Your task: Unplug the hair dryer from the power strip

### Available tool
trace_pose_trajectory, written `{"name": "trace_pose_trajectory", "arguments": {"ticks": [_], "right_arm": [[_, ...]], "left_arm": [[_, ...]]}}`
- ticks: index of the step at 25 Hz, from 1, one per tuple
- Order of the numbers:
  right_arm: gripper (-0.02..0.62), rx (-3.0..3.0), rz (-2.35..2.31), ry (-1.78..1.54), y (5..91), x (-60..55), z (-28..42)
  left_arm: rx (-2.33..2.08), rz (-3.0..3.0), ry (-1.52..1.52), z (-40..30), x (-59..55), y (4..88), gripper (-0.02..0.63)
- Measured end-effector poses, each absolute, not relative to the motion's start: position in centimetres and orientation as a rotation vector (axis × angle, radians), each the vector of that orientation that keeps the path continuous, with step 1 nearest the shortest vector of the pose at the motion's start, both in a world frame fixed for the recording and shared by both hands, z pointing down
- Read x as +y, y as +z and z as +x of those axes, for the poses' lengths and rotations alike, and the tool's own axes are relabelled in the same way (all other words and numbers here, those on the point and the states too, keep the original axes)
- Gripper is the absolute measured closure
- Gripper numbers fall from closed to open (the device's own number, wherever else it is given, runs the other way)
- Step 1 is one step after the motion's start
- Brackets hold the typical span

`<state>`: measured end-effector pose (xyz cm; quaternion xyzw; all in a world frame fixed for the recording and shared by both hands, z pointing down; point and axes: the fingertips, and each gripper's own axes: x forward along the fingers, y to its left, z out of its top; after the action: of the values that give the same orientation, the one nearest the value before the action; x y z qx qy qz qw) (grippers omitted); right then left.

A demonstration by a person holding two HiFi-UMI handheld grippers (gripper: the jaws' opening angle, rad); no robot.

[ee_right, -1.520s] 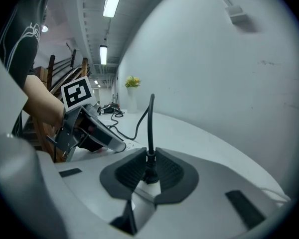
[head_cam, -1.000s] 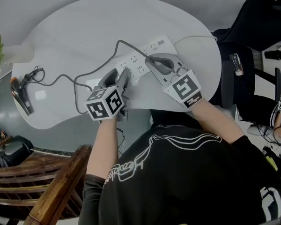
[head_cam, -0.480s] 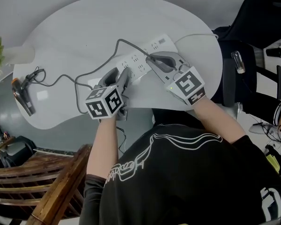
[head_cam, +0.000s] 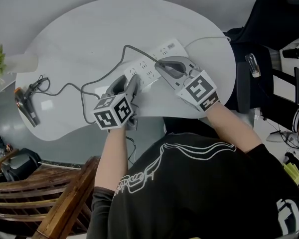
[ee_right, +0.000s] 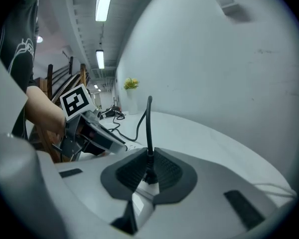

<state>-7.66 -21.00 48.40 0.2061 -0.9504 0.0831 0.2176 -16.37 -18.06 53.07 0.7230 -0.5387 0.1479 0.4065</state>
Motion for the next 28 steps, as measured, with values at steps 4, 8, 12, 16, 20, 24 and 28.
{"name": "trace_pose_trajectory", "arguments": {"ticks": [4,8,12,16,20,24,28], "right_arm": [[0.569,-2.634,0.580,0.247,48.32,-21.10,-7.56],[0.569,-2.575,0.588,0.109,48.17,-20.91,-7.84],[0.569,-2.588,0.561,0.155,48.29,-20.81,-7.71],[0.569,-2.622,0.573,0.286,48.31,-21.00,-7.33],[0.569,-2.592,0.586,0.199,48.14,-20.80,-7.57],[0.569,-2.583,0.572,0.171,48.18,-20.64,-7.60],[0.569,-2.623,0.591,0.327,48.40,-21.19,-7.06]], "left_arm": [[-1.358,1.815,0.372,-16.27,-18.03,53.11,0.420],[-1.380,1.801,0.378,-16.18,-18.10,53.07,0.422],[-1.398,1.813,0.392,-16.19,-17.97,52.96,0.422],[-1.400,1.831,0.397,-16.14,-18.02,52.94,0.422],[-1.405,1.813,0.399,-16.09,-18.01,52.92,0.423],[-1.418,1.816,0.411,-16.05,-17.96,52.88,0.425],[-1.401,1.827,0.409,-15.95,-17.99,52.92,0.425]]}}
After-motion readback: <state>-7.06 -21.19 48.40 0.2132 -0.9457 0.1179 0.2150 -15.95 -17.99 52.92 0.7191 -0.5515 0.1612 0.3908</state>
